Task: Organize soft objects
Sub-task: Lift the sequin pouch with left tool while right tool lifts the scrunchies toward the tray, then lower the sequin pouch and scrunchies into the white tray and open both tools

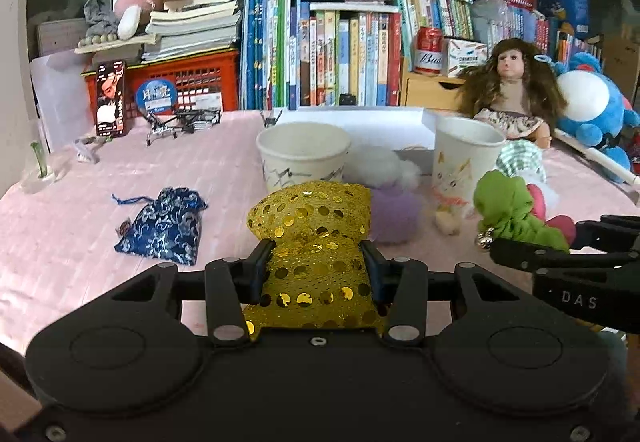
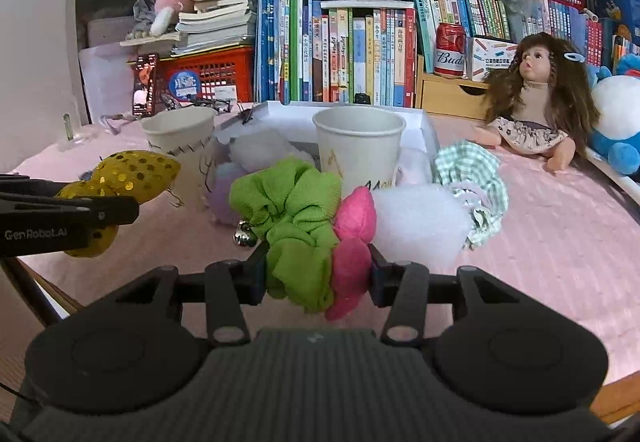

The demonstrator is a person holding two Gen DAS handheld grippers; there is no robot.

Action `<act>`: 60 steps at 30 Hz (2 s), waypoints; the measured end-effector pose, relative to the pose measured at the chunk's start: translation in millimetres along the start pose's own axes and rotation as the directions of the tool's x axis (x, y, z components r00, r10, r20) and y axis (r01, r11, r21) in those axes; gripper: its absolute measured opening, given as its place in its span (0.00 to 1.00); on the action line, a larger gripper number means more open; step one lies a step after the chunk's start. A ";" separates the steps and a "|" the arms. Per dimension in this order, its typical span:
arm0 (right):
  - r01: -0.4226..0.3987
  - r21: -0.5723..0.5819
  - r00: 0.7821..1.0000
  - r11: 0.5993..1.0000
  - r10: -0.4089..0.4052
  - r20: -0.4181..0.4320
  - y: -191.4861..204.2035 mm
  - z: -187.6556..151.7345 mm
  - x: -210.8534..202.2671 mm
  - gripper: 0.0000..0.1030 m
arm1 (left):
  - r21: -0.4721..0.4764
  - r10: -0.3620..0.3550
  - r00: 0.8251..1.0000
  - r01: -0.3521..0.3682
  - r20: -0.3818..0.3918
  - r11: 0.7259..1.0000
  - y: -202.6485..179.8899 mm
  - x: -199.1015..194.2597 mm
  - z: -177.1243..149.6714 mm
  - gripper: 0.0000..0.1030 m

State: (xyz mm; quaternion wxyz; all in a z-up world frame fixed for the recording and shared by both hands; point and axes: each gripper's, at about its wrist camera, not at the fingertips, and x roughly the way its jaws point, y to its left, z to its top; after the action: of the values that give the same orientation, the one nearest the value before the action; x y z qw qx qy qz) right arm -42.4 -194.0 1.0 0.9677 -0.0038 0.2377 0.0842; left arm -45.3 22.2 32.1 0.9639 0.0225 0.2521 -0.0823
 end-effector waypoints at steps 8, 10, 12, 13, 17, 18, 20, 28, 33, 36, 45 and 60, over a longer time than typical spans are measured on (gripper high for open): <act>-0.020 -0.017 0.998 1.000 0.021 0.052 3.3 17.4 -12.6 0.51 | 0.025 -0.036 0.998 0.035 0.043 0.999 -11.3 -10.9 17.1 0.42; -0.021 -0.018 0.998 1.000 0.022 0.066 3.3 23.9 -14.9 0.51 | 0.037 -0.045 0.997 0.043 0.062 0.998 -14.5 -14.3 24.9 0.42; -0.020 -0.013 0.997 1.000 0.021 0.079 1.7 31.4 -15.9 0.51 | 0.040 -0.057 0.995 0.054 0.079 0.998 -16.4 -15.8 33.3 0.42; -0.020 -0.007 0.996 1.000 0.021 0.083 0.5 34.7 -16.0 0.51 | 0.042 -0.060 0.994 0.057 0.086 0.998 -17.3 -16.7 37.5 0.42; -0.025 0.016 0.995 1.000 0.024 0.098 -6.8 48.9 -15.2 0.51 | 0.046 -0.072 0.991 0.067 0.109 0.997 -17.8 -14.6 56.1 0.42; -0.026 0.019 0.995 1.000 0.024 0.101 -8.7 52.2 -15.1 0.51 | 0.043 -0.077 0.991 0.072 0.112 0.996 -17.2 -14.0 61.3 0.42; -0.021 0.020 0.994 1.000 0.019 0.109 -11.9 59.6 -15.0 0.51 | 0.041 -0.084 0.989 0.079 0.119 0.996 -16.6 -12.1 72.5 0.42; -0.017 0.036 0.993 0.999 0.013 0.116 -28.7 94.8 -7.3 0.51 | 0.029 -0.096 0.986 0.093 0.140 0.995 -9.7 3.9 119.6 0.42; -0.012 0.028 0.993 1.000 0.009 0.114 -39.4 119.2 1.8 0.51 | 0.009 -0.116 0.984 0.116 0.135 0.993 -3.2 19.9 153.5 0.42; -0.005 0.027 0.994 1.000 0.002 0.106 -45.8 133.9 10.0 0.51 | 0.005 -0.111 0.985 0.112 0.130 0.994 -0.7 33.9 174.2 0.42; 0.013 0.048 1.000 0.999 -0.014 0.024 -69.5 185.4 52.5 0.51 | 0.027 -0.094 0.995 0.094 0.015 0.995 0.7 97.1 231.1 0.43; 0.050 0.125 0.955 0.991 -0.011 -0.296 -98.4 194.1 168.6 0.52 | -0.082 -0.086 0.920 0.059 -0.382 0.995 15.2 244.7 240.8 0.43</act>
State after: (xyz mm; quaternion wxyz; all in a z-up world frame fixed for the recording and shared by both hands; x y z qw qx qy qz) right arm 210.1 -254.6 92.3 0.9207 0.0437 0.3843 0.0519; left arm 283.7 -19.3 122.3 0.8920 -0.0043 0.4400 -0.1033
